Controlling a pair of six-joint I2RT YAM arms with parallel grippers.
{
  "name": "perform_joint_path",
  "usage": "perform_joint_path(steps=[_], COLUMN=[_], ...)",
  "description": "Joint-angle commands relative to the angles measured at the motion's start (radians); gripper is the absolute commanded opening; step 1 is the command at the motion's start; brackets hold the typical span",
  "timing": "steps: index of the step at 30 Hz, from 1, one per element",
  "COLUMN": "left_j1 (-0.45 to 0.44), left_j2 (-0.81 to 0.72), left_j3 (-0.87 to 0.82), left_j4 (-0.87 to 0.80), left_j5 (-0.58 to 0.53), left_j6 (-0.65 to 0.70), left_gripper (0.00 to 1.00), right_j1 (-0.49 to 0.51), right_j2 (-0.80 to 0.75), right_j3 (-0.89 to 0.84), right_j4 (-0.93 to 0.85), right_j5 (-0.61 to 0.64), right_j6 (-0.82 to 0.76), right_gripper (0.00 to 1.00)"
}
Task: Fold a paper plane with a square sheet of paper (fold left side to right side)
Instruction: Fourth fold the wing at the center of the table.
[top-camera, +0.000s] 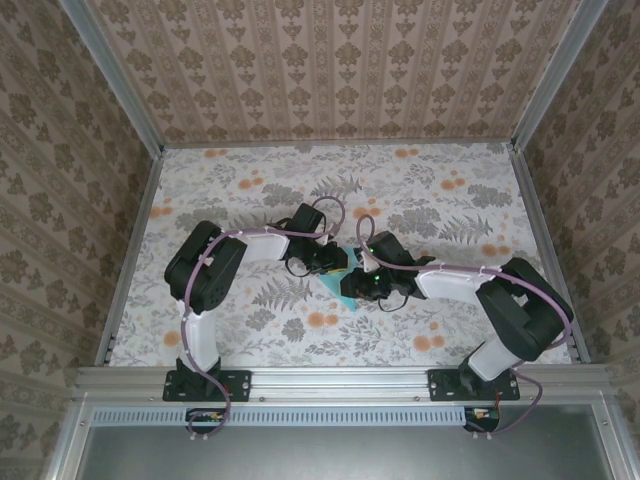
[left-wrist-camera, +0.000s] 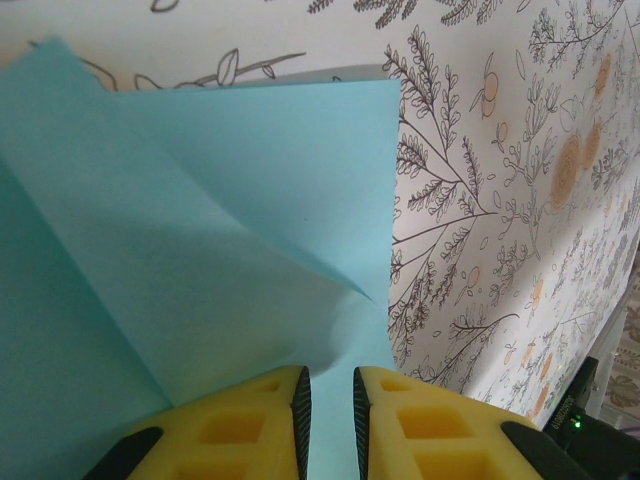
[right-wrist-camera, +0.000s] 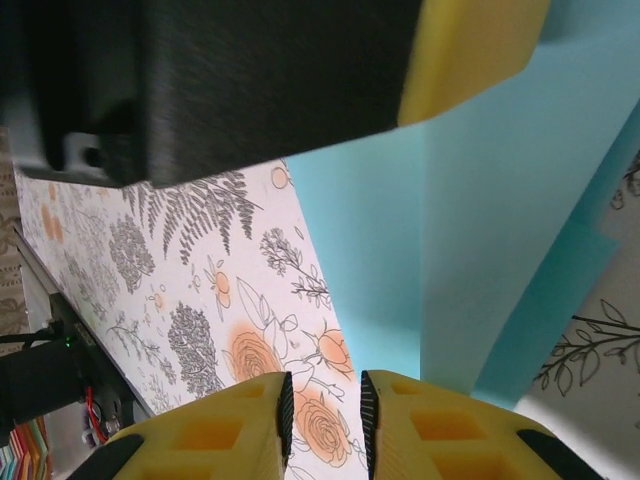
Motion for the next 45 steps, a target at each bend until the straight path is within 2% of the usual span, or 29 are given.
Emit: perform_joint_path(steps=[1, 20, 31, 45], left_j1=[-0.007, -0.001, -0.001, 0.003], left_j2=[0.018, 0.02, 0.018, 0.014], left_j3=[-0.037, -0.038, -0.039, -0.045], left_j4=[-0.075, -0.078, -0.078, -0.083], left_j5=[-0.045, -0.048, -0.048, -0.052], left_j6=[0.025, 0.029, 0.028, 0.03], left_gripper=[0.22, 0.22, 0.22, 0.22], right_j1=[0.009, 0.038, 0.05, 0.069], right_j2=[0.03, 0.067, 0.06, 0.053], right_j3=[0.025, 0.0, 0.013, -0.01], right_j4=[0.022, -0.039, -0.12, -0.193], right_j5=[-0.032, -0.007, 0.053, 0.05], right_j6=[0.017, 0.006, -0.028, -0.039], right_gripper=[0.26, 0.26, 0.27, 0.26])
